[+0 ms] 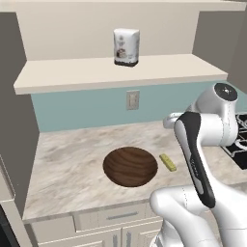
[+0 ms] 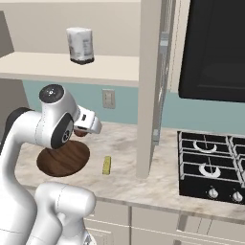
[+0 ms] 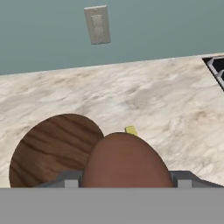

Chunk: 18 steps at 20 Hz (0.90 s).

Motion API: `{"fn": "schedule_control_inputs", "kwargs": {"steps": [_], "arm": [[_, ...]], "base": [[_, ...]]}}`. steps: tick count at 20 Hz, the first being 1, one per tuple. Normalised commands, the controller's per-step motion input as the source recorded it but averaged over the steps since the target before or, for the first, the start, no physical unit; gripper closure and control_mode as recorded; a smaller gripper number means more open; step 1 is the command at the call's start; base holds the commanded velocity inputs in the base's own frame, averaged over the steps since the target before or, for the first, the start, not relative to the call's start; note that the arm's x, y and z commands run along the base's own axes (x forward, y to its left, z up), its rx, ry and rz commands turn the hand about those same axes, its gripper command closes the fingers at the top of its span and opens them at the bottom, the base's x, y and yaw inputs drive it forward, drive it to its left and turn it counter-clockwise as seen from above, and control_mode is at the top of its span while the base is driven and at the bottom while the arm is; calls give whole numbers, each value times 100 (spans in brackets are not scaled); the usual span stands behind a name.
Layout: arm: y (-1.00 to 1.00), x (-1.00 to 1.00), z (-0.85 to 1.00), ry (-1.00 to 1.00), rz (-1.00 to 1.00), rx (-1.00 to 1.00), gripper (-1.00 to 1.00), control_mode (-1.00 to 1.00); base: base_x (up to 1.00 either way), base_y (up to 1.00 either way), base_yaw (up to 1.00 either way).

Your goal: Pick the egg and butter from the fridge and place them by the bowl for mixing.

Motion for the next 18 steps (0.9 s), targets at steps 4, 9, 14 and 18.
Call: {"fn": "schedule_control_inputs", "kwargs": {"steps": [4, 9, 14, 18], "arm": [[0, 0, 0, 0, 0, 0, 100, 100], [-4, 1, -2, 0, -4, 0, 100, -100], [-12, 19, -16, 2, -15, -2, 100, -100], [-11, 37, -19, 1, -14, -4, 100, -100]], "base": [[0, 0, 0], [0, 0, 0], [0, 0, 0], [0, 0, 0]]}}
